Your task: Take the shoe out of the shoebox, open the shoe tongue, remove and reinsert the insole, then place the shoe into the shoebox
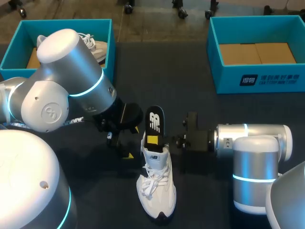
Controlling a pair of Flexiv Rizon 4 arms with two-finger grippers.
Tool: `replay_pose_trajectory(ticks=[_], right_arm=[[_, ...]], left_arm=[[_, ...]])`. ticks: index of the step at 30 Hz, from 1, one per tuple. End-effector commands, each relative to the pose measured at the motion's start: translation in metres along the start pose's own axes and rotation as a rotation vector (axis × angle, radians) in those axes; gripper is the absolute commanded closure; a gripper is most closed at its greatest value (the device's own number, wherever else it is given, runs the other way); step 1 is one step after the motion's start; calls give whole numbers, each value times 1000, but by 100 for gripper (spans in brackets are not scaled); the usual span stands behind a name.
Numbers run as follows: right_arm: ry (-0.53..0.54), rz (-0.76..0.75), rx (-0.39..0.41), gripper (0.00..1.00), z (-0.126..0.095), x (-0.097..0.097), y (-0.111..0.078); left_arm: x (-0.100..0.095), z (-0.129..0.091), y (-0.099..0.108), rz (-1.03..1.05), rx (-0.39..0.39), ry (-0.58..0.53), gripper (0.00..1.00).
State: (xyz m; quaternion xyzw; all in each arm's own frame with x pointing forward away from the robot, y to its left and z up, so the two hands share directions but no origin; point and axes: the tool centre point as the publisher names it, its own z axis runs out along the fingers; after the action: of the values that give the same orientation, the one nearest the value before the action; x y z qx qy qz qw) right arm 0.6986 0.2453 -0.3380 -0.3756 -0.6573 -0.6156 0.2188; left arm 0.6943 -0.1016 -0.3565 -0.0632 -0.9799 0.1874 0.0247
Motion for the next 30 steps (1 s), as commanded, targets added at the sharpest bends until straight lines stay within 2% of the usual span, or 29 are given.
replay_pose_trajectory(ticks=[1, 7, 10, 14, 20, 30], right_arm=[[-15, -13, 19, 69, 2, 7, 9], [-11, -31, 22, 71, 0, 3, 21], [-5, -28, 15, 75, -2, -3, 27], [2, -15, 5, 100, -3, -8, 31], [3, 20, 14, 100, 0, -10, 23], [-21, 128, 29, 100, 2, -6, -10]], left_arm=[[0, 1, 1, 1, 2, -1, 0], [0, 1, 1, 1, 2, -1, 0], [0, 1, 1, 1, 2, -1, 0], [0, 1, 1, 1, 2, -1, 0], [0, 1, 1, 1, 2, -1, 0], [0, 1, 1, 1, 2, -1, 0]])
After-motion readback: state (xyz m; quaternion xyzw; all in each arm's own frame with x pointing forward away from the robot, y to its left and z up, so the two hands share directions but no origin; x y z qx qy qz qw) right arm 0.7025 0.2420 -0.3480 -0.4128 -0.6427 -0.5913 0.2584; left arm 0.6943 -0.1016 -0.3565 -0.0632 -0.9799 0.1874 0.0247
